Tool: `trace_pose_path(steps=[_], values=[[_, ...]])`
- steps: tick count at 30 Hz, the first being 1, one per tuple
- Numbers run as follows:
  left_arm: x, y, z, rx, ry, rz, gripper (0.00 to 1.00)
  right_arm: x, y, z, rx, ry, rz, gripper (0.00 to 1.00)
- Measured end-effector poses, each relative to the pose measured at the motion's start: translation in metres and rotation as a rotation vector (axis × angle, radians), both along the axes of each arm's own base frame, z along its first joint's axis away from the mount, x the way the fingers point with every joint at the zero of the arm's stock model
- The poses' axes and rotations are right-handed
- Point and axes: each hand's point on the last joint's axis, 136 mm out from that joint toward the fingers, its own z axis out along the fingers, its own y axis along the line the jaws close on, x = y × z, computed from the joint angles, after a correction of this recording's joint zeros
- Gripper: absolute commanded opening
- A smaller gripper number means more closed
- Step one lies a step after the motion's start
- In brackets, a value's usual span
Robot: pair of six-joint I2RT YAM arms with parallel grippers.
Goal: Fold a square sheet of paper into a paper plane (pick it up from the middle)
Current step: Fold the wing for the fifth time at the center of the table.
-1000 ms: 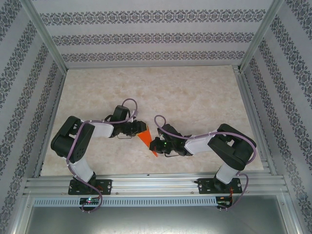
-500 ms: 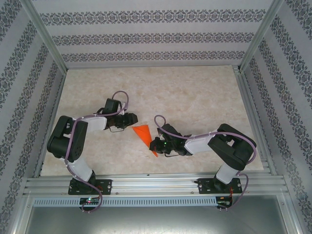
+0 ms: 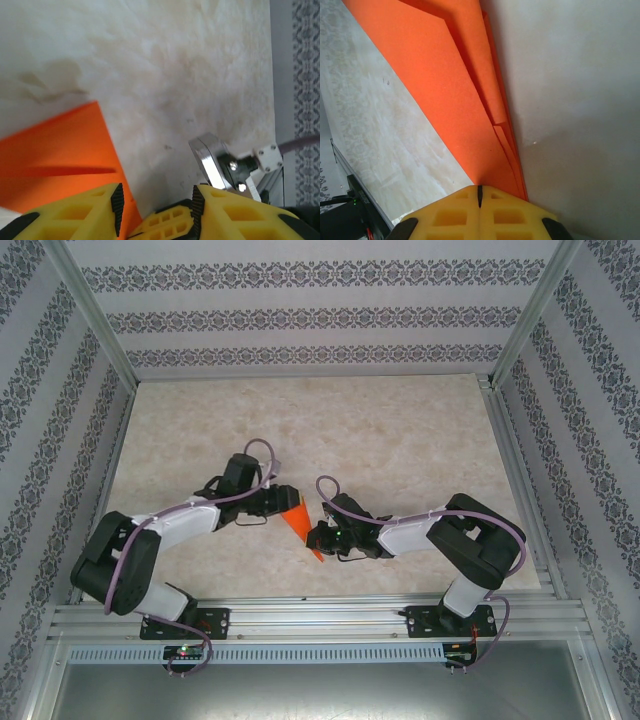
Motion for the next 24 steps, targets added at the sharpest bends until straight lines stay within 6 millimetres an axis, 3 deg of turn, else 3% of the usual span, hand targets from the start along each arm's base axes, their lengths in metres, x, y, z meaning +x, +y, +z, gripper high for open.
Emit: trace_pose_path(steps=[3,9,16,24], values=[[-0.009,-0.012,-0.021,0.024,0.057,-0.034,0.38,0.0,0.0,0.0,0.0,0.0,0.0,0.03],[-0.01,-0.004,-0.062,0.105,0.147,0.007,0.34,0.0,-0.001,0.001,-0.002,0.001,-0.004,0.03],[-0.008,-0.004,-0.064,0.108,0.154,0.015,0.33,-0.003,-0.004,0.01,-0.017,0.01,0.0,0.05],[-0.008,-0.004,-0.064,0.101,0.164,0.028,0.33,0.019,0.026,0.028,0.024,-0.027,0.003,0.07]])
